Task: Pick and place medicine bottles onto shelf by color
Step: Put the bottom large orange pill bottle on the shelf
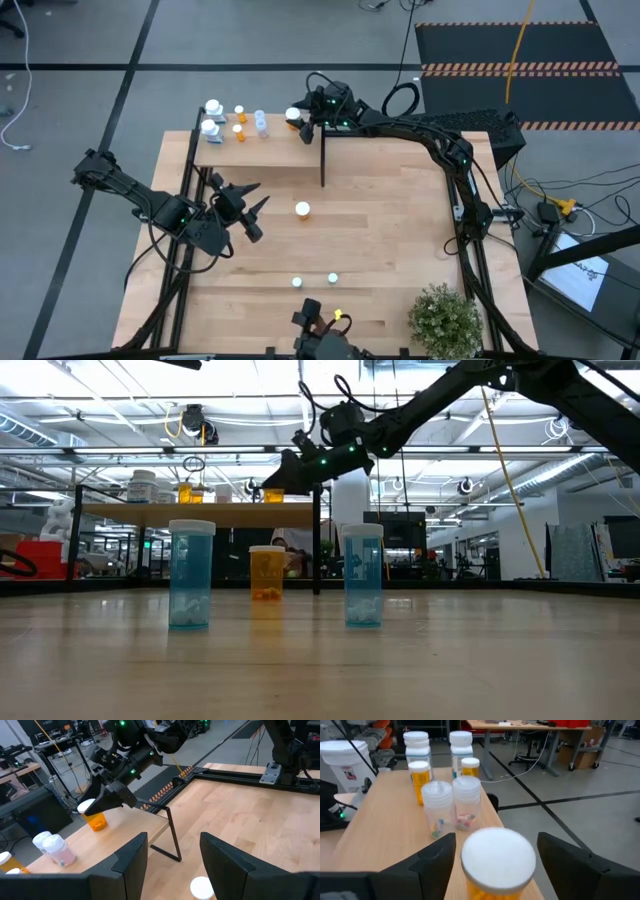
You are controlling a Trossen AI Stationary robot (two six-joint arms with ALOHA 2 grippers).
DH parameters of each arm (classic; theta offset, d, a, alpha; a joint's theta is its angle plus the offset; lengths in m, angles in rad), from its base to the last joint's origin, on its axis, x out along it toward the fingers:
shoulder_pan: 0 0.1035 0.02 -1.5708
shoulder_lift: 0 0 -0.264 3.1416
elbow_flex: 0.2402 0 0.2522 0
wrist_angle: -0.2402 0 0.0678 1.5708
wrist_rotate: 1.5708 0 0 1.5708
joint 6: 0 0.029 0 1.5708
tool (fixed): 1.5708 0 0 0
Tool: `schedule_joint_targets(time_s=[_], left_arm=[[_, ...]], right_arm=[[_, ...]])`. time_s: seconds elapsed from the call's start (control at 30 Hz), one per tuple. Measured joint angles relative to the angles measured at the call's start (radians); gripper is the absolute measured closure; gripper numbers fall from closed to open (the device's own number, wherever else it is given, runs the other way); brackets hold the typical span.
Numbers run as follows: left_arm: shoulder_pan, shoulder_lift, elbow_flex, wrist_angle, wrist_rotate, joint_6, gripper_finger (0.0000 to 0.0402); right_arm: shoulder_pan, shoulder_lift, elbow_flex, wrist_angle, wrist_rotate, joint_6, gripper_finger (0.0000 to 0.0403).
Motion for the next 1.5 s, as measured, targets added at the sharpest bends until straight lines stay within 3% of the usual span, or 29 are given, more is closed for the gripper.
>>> schedule_joint_targets(time_s=[0.2, 0.37, 0.6, 0.9, 1.17, 1.5], left_arm=[[0.000, 0.000, 0.000, 0.000, 0.000, 0.002, 0.0220], [0.000, 0.000, 0.000, 0.000, 0.000, 0.006, 0.0220], [-0.002, 0.000, 0.000, 0.002, 0.001, 0.004, 0.0220], [-0.002, 0.000, 0.000, 0.003, 0.018, -0.014, 0.0220], [-0.002, 0.000, 0.000, 0.003, 0.019, -0.010, 0.0220], [-0.001, 0.000, 0.000, 0.005, 0.019, -0.007, 0.0220]], right_arm=[[0.000, -0.043, 0.000, 0.005, -0.003, 0.026, 0.0124], [-0.007, -0.106, 0.000, -0.089, -0.077, 0.026, 0.0124], [-0.015, -0.158, 0.000, -0.235, -0.074, -0.051, 0.0129], [-0.020, -0.158, -0.002, -0.350, -0.072, -0.080, 0.0191], [-0.027, -0.158, -0.002, -0.375, 0.006, -0.114, 0.0248], [-0.026, -0.146, 0.000, -0.372, 0.006, -0.103, 0.0336]])
